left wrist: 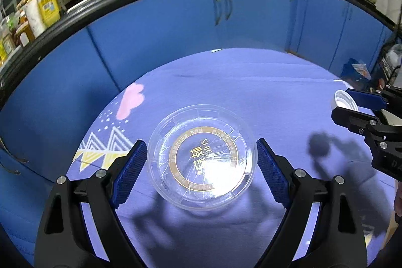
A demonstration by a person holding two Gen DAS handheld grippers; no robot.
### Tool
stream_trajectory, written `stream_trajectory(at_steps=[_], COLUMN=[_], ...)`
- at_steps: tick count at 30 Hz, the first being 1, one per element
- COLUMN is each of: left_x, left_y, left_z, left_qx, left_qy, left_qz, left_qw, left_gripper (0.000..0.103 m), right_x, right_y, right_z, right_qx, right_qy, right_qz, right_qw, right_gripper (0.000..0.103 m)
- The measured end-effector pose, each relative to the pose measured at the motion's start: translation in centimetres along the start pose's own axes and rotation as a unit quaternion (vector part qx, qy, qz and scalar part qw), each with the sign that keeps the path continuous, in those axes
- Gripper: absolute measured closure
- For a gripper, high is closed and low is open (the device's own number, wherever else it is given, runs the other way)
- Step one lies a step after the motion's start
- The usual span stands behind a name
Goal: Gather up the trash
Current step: 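Carry the lid and cap over the black bin with both tools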
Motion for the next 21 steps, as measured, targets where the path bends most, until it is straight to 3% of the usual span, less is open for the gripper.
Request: stream_trajectory(at_steps=[11, 21], left_x=[8.1, 17.5], left_y=[2.0, 4.3], left_z=[3.8, 6.6], left_qx=[0.033, 0.056], left_qy=[-0.027, -0.064], left_qz=[-0.053, -0.109], left_qw=[0.9977, 0.9904], left_gripper=[0.017, 0.017], right_x=[5.2, 11.5], right_y=[-2.9, -5.5], right_z=[6.4, 11.9], right_qx=[0.032, 0.063], right_qy=[-0.043, -0.091], right_qz=[-0.024, -0.061], right_qw=[0.998, 0.992], right_gripper=[0.064, 0.064])
Point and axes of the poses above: each gripper's, at about its wrist camera, not at the fingertips, and z roughly against the way its jaws point, x to its right, y to its top, the point moved 3 cm from there along -z, roughly the way its jaws point, and after that the axes turned 8 degrees about y, right-handed, at the moved point
